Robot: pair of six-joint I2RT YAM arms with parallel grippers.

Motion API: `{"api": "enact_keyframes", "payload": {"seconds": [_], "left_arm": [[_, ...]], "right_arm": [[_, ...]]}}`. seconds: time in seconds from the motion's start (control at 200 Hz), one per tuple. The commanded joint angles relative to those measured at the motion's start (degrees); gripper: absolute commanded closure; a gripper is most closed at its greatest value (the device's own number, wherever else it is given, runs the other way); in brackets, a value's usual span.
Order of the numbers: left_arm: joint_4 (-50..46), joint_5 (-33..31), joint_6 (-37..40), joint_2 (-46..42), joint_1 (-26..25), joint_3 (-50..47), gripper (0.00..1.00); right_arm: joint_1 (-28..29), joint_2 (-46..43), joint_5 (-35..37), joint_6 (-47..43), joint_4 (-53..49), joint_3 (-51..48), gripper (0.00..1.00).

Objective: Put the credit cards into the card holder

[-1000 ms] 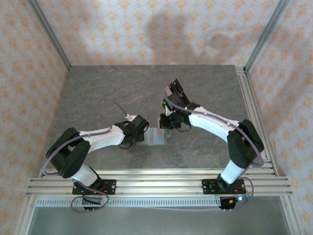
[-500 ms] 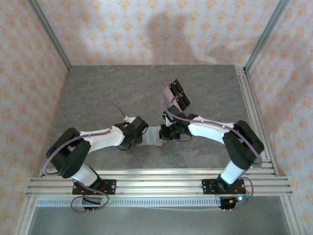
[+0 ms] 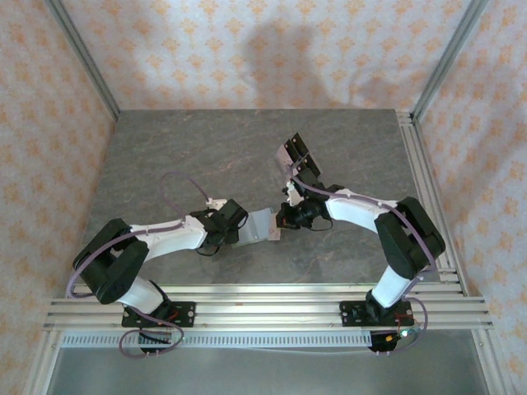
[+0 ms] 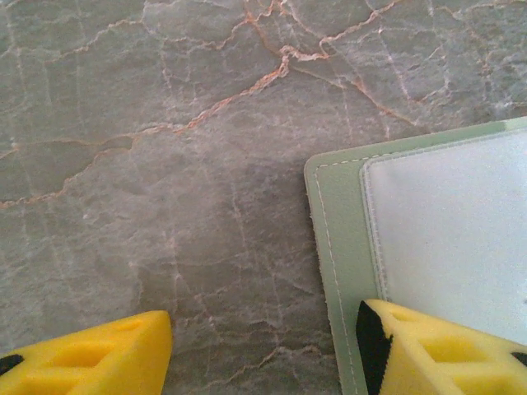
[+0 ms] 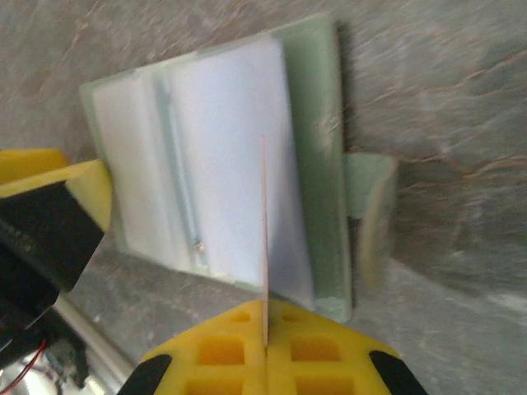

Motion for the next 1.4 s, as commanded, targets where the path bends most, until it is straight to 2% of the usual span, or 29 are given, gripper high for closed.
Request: {"api": "enact_keyframes", "payload": {"seconds": [0.0,0.285,0.771,1.146,1.391], "left_arm": [[-4.07,-1.46,1.36,-2.89,-0.59,2.11,0.37],[-3.61,-0.18,3.69,-5.0,-0.59,5.85,0.37],[1.59,3.16,5.64,3.37,-0.55,6.63,0.36],[-4.49,-2.0,5.87,6.18,-0.53,5.81,0.37],[-3.38,-4.05,8.73,5.71,-0.59,4.82,0.36]], "right_arm": [[-0.26,-2.74,-6.37,-2.96,-0.09,0.16,1.0],[-1.43,-5.36,-12.77,-5.29,0.54,1.74,1.0],[-3.74,-2.59,-15.12,-6.91,3.53,0.65,1.0],[-3.91,0.67,-13.46,-3.51,6.92,0.51,1.0],[-3.92,2.48,-15.25,-1.45,10.51,0.02,1.0]]}}
